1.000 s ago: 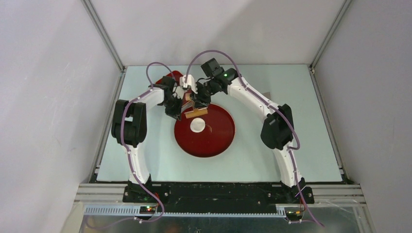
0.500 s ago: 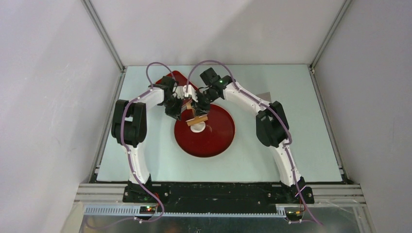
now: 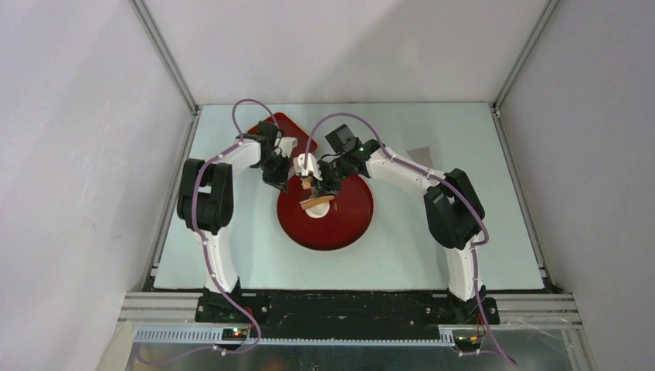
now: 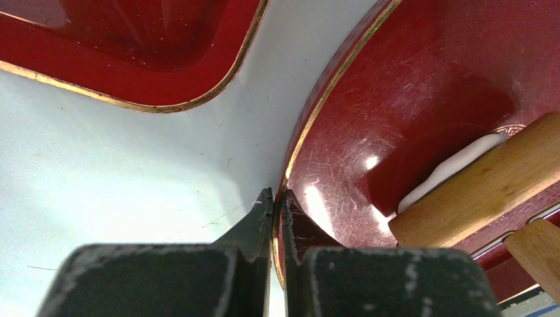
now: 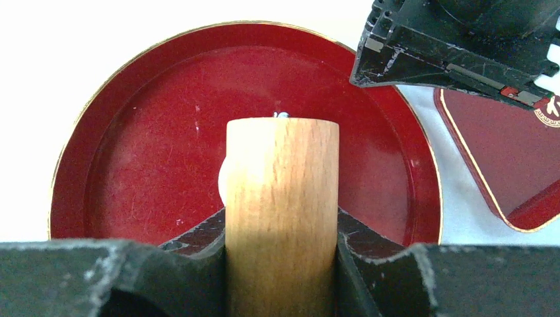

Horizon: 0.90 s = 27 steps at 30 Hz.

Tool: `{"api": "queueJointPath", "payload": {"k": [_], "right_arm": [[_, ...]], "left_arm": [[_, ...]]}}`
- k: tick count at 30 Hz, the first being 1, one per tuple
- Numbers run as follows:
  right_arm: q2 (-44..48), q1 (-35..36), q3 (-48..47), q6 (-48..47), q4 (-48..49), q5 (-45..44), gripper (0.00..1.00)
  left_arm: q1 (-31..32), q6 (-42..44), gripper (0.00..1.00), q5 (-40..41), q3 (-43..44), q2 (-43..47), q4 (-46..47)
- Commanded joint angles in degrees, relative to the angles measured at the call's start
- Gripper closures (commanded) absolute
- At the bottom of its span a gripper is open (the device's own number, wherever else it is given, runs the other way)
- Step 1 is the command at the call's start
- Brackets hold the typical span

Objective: Roll out the dumpling wrappers from the dough
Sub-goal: Flatten out the dough on the work surface.

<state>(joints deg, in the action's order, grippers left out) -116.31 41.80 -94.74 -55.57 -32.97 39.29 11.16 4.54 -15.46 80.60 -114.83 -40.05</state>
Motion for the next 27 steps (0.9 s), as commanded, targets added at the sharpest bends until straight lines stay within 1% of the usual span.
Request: {"api": "queueJointPath", "payload": {"k": [1,6,10,14,21,27], "right_arm": [[-1.5,1.5,6.3,4.5,-11.1,-2.5,1.0],[-0.6,2.2,8.9,5.3,-11.1,-1.3,1.0],[1.7,2.5,11.9,8.1,-7.3,-2.2,1.0],[5.6,3.3,15.1,9.7,-4.5,-3.9,1.0],[9.0,4.8,19.8,11.1,-1.3,-7.3,1.0],[11.2,6.6,24.1,11.0,-0.1,-8.7,1.0]], "left_arm": [[-0.3,0.1,1.0,0.7,0.9,-1.9,1.8],[-0.3,0.0,1.0,0.7,0.9,-1.8,1.8],[-0.3,-0.1,1.0,0.8,0.9,-1.8,1.9],[-0.3,-0.2,1.0,0.8,0.9,-1.8,1.8],[-0.2,-0.3,1.0,1.0,0.8,-1.6,1.9],[-0.3,-0.3,1.0,0.9,0.8,-1.6,1.8]]}}
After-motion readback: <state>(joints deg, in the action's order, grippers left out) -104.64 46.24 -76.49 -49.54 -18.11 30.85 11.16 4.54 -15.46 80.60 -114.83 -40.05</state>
